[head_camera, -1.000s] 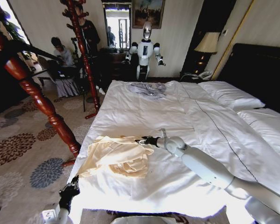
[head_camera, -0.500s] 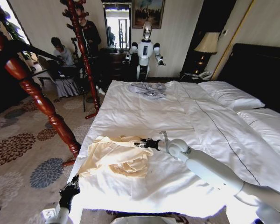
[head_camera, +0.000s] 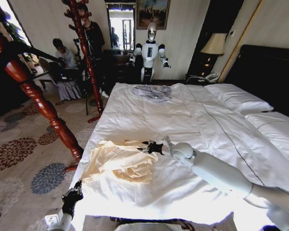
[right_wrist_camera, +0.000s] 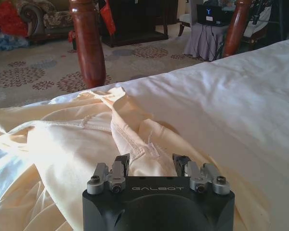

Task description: Pick up the clothes from the bed and hang them on the clothes hanger.

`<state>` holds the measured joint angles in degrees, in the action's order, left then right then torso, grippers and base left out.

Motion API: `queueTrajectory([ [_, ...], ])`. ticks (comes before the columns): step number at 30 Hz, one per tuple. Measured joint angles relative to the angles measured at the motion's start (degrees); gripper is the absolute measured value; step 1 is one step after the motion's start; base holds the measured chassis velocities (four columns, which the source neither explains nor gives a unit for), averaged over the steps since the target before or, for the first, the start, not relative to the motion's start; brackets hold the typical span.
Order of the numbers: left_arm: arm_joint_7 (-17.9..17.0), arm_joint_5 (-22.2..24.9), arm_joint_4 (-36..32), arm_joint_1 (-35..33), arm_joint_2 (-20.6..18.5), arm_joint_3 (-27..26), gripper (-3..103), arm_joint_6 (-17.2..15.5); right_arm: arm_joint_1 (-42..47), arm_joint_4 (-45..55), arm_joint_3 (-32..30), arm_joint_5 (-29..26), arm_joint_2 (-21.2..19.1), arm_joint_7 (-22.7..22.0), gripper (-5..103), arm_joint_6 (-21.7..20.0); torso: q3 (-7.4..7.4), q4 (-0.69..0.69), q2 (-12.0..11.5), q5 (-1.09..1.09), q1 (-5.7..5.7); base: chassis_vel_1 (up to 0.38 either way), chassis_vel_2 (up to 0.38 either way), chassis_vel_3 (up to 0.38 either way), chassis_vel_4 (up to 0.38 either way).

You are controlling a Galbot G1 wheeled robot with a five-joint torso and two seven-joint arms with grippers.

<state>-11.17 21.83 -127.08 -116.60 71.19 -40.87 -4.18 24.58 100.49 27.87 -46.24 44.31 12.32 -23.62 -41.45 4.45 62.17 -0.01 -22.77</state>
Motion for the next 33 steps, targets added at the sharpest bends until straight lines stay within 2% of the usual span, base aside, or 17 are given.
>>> queueTrajectory([
  [2, -0.02, 0.51, -0.02, -0.3, 0.2, -0.32, 2, 0.05, -1.39, -1.6, 1.77, 0.21, 0.79, 0.03, 47, -0.01, 0.0, 0.03, 0.0, 0.01, 0.0, 0.0, 0.0, 0.0, 0.0],
  [4, -0.02, 0.59, -0.03, -0.55, 0.25, -0.45, 2, 0.16, -1.93, -2.43, 2.09, 0.27, 1.06, -0.06, 47, 0.01, 0.0, 0.02, 0.0, 0.01, 0.0, 0.0, 0.0, 0.0, 0.0],
  [6, -0.02, 0.66, -0.08, -0.93, 0.31, -0.55, 2, 0.37, -2.68, -3.28, 2.33, 0.05, 1.31, -0.11, 54, 0.02, 0.0, 0.0, 0.0, 0.01, 0.0, 0.0, 0.0, 0.0, 0.0],
  [8, 0.02, 0.7, -0.14, -1.13, 0.41, -0.66, 2, 0.66, -2.96, -3.82, 1.89, -0.1, 1.35, -0.03, 57, 0.06, 0.0, 0.02, 0.0, 0.01, 0.0, 0.0, 0.0, 0.0, 0.0],
  [14, 0.04, 0.84, -0.14, -0.98, 0.57, -0.55, 2, 0.69, -3.35, -4.39, 1.17, -1.27, 1.15, 0.22, 57, -0.01, 0.0, 0.02, 0.0, 0.01, 0.0, 0.0, 0.0, 0.0, 0.0],
  [21, -0.15, 1.09, -0.08, -0.52, 0.63, -0.6, 2, 0.66, -3.46, -5.24, 3.2, -1.89, 0.32, 0.85, 60, 0.08, 0.0, 0.02, 0.0, 0.02, 0.0, 0.0, 0.0, 0.0, 0.0],
  [27, -0.16, 1.58, 0.22, -0.73, 0.59, -0.8, 2, 0.74, -3.64, -4.38, 4.17, -1.96, -0.95, 1.35, 52, -0.29, 0.0, 0.01, 0.0, 0.01, 0.0, 0.0, 0.0, 0.0, 0.0],
  [28, -0.16, 1.58, 0.24, -0.73, 0.61, -0.77, 2, 0.76, -3.64, -4.18, 4.17, -2.04, -1.03, 1.35, 47, -0.32, 0.0, 0.02, 0.0, 0.01, 0.0, 0.0, 0.0, 0.0, 0.0],
  [29, -0.16, 1.58, 0.24, -0.73, 0.61, -0.77, 2, 0.76, -3.64, -4.18, 4.17, -2.04, -1.03, 1.35, 47, -0.32, 0.0, 0.02, 0.0, 0.01, 0.0, 0.0, 0.0, 0.0, 0.0],
  [32, -0.18, 1.58, 0.35, -0.57, 0.61, -0.7, 2, 0.78, -3.51, -3.42, 4.11, -2.43, -1.27, 1.26, 31, -0.41, 0.0, 0.02, 0.0, 0.01, 0.0, 0.0, 0.0, 0.0, 0.0],
  [33, -0.18, 1.58, 0.35, -0.57, 0.61, -0.7, 2, 0.78, -3.51, -3.42, 4.11, -2.43, -1.27, 1.26, 31, -0.41, 0.0, 0.02, 0.0, 0.01, 0.0, 0.0, 0.0, 0.0, 0.0],
])
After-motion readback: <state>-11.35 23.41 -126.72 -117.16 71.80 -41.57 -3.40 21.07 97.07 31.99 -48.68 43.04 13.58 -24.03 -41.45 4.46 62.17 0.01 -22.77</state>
